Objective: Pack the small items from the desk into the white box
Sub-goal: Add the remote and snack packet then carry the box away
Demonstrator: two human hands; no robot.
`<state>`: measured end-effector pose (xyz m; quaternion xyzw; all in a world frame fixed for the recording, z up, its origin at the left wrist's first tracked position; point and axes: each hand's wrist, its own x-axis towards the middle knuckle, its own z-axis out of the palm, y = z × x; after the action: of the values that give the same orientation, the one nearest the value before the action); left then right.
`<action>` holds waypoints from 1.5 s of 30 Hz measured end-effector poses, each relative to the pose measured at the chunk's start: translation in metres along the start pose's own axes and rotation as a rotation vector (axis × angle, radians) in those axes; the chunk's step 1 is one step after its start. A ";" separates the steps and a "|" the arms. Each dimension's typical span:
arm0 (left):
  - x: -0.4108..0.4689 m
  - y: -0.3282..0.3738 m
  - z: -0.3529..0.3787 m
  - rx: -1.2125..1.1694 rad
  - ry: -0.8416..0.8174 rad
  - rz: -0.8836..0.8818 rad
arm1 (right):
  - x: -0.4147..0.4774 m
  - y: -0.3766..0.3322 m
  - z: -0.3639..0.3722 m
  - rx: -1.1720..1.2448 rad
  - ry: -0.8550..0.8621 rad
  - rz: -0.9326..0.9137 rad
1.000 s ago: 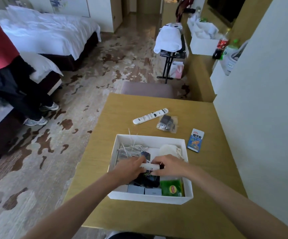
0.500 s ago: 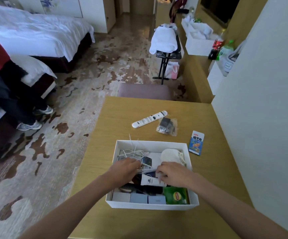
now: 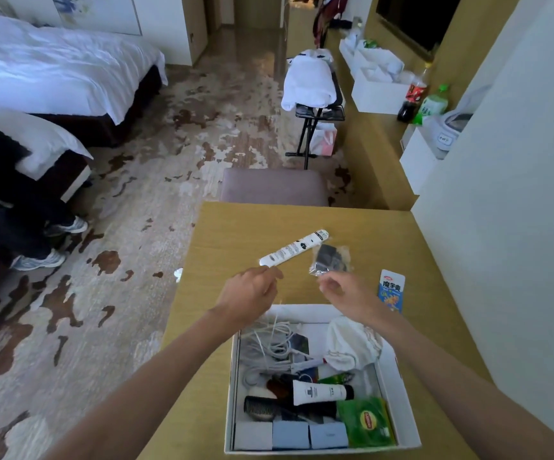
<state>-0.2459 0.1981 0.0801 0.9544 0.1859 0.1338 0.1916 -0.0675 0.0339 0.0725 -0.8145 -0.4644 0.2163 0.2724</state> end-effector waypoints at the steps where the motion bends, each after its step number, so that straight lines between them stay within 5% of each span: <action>1: 0.010 -0.004 0.001 -0.011 -0.012 -0.019 | 0.004 0.003 -0.002 0.009 0.018 0.025; 11: 0.111 -0.025 0.051 -0.293 -0.219 -0.346 | 0.067 0.063 -0.018 0.155 0.113 0.525; 25: 0.189 -0.059 0.143 0.260 -0.426 -0.215 | 0.145 0.147 0.014 0.570 0.116 0.886; 31: 0.189 -0.062 0.163 0.168 -0.459 -0.327 | 0.142 0.145 0.040 0.571 -0.013 0.881; 38: 0.191 -0.061 0.158 0.007 -0.565 -0.501 | 0.120 0.141 0.016 0.501 0.161 0.800; 45: 0.162 -0.040 0.092 -0.281 -0.265 -0.355 | 0.070 0.097 -0.040 0.565 0.372 0.561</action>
<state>-0.0832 0.2694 0.0113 0.8800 0.3031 -0.0034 0.3656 0.0513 0.0444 0.0335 -0.8276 -0.0910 0.2502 0.4942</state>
